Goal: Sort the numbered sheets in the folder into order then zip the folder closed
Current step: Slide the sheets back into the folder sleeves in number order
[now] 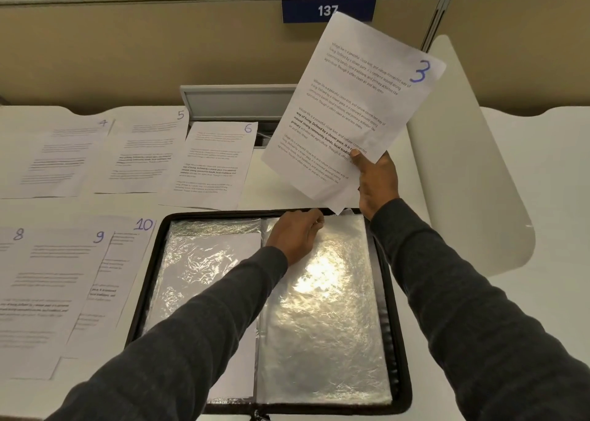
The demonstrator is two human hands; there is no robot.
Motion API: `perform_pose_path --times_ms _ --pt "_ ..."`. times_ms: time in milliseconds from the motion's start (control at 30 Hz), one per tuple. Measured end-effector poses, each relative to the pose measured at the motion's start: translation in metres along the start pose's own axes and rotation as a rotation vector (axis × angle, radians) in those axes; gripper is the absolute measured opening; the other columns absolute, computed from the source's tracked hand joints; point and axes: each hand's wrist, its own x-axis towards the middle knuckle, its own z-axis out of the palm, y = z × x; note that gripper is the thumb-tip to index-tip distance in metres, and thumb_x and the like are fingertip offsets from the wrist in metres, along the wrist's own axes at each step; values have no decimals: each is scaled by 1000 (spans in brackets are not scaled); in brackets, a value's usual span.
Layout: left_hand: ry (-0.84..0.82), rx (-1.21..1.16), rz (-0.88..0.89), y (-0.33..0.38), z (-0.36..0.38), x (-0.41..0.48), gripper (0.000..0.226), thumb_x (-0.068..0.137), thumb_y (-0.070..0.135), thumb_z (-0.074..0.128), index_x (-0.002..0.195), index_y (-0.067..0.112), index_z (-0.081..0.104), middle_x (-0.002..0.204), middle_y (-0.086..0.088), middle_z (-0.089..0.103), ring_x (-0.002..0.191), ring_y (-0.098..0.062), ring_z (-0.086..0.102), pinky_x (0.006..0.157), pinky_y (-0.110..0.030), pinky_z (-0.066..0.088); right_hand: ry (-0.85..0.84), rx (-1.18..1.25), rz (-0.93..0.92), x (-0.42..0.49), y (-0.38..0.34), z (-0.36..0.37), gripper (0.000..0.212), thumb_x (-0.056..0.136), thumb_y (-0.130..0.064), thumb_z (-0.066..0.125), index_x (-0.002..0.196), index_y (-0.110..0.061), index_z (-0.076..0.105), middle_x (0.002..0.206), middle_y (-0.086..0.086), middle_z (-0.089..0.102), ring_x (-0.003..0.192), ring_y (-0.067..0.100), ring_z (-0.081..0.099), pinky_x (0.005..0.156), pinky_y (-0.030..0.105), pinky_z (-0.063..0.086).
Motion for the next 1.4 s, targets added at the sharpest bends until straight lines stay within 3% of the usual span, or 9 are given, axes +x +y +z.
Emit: perform_pose_path --times_ms 167,300,433,533,833,1100,1400 --pt "67 91 -10 -2 -1 -1 16 85 21 70 92 14 59 88 -1 53 77 -22 49 68 -33 35 -3 -10 -15 0 -4 2 25 96 -6 63 114 -24 61 113 0 72 104 19 69 99 45 55" --pt "13 69 -54 -2 -7 2 15 92 28 65 90 17 56 76 5 53 74 -22 51 69 -31 28 -8 -16 -23 1 -8 3 27 97 -7 63 119 -23 60 113 -2 71 102 17 68 93 40 57" --pt "-26 10 -18 0 -9 3 10 94 23 61 93 15 56 77 0 63 72 -24 56 64 -32 36 -12 -8 -27 2 -10 3 27 96 -8 64 118 -24 61 116 0 71 107 21 68 95 43 57" --pt "-21 -62 -4 0 -8 3 7 91 21 61 91 17 54 82 4 57 73 -18 52 66 -33 44 -9 -8 -29 3 -10 2 27 96 -7 64 117 -25 61 118 2 71 111 24 67 99 48 55" --pt "-78 -228 -36 4 -8 8 6 91 24 48 91 20 44 75 -4 56 69 -26 53 61 -42 46 2 0 -36 2 -12 1 28 96 -5 63 119 -22 61 111 -1 72 106 23 68 97 46 56" --pt "-112 -112 -17 1 -7 13 16 88 32 66 86 21 55 71 6 60 66 -16 54 64 -32 45 10 4 -33 1 -15 0 27 96 -6 63 115 -24 61 117 1 72 110 24 68 99 47 55" --pt "-225 -162 -25 8 -7 13 12 100 35 46 95 24 41 90 -5 68 80 -27 61 70 -39 49 4 7 -33 1 -15 1 25 96 -8 64 112 -27 62 115 0 72 108 23 69 97 48 56"
